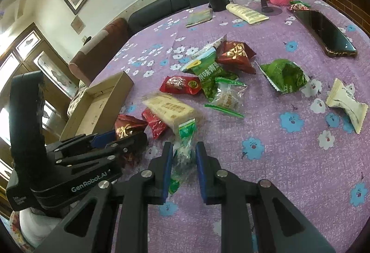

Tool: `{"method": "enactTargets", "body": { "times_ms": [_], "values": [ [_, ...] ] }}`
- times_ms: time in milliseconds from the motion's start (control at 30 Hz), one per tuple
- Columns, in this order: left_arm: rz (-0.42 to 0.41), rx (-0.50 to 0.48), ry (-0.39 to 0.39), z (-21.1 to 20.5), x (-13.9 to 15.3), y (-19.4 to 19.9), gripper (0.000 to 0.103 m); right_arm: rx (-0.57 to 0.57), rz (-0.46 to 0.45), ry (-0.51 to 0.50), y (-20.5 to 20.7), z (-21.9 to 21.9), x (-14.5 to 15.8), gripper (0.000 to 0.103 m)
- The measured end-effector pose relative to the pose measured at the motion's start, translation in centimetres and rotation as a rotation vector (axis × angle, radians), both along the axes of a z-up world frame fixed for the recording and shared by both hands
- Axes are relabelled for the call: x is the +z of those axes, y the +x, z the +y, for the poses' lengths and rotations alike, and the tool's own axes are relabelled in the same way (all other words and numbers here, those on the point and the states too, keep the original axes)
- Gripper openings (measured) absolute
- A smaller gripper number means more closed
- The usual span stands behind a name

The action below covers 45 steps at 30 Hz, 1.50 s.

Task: Organize snacks
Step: 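Grasp the red candy packet with the left tool while the right tool grasps a small clear green bag, then carry both packets over the cardboard box and open both tools to drop them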

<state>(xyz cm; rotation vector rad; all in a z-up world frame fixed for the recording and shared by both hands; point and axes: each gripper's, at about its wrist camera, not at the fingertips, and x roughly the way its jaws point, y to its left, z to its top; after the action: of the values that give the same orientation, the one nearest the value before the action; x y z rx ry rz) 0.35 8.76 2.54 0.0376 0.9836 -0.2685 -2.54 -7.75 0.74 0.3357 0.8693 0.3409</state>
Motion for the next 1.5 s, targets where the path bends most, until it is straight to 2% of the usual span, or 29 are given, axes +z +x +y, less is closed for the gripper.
{"method": "enactTargets", "body": {
  "times_ms": [300, 533, 733, 833, 1100, 1333, 1500],
  "values": [
    [-0.029, 0.012, -0.128, 1.3, 2.3, -3.1, 0.039, -0.011, -0.033, 0.025, -0.4, -0.4, 0.7, 0.019],
    [-0.061, 0.057, -0.154, 3.6, 3.4, -5.2, 0.039, -0.021, -0.045, 0.040, -0.4, -0.6, 0.8, 0.019],
    [-0.107, 0.139, -0.171, 7.8, 4.5, -6.9, 0.039, -0.012, -0.055, 0.015, -0.5, 0.0, 1.1, 0.019],
    [-0.123, 0.190, -0.167, 10.5, 4.7, -7.7, 0.039, 0.011, -0.070, -0.007, -1.3, 1.1, 2.2, 0.019],
    [-0.142, 0.328, -0.221, 17.3, 4.5, -9.3, 0.039, 0.163, -0.083, -0.021, -2.7, 7.7, 5.7, 0.019],
    [-0.148, 0.420, -0.144, 20.6, 3.4, -9.6, 0.039, 0.331, -0.018, -0.004, -2.2, 15.8, 5.8, 0.020],
    [-0.139, 0.455, -0.086, 22.4, 2.4, -9.1, 0.040, 0.409, 0.033, -0.069, -1.5, 21.6, 3.7, 0.020]
  ]
}}
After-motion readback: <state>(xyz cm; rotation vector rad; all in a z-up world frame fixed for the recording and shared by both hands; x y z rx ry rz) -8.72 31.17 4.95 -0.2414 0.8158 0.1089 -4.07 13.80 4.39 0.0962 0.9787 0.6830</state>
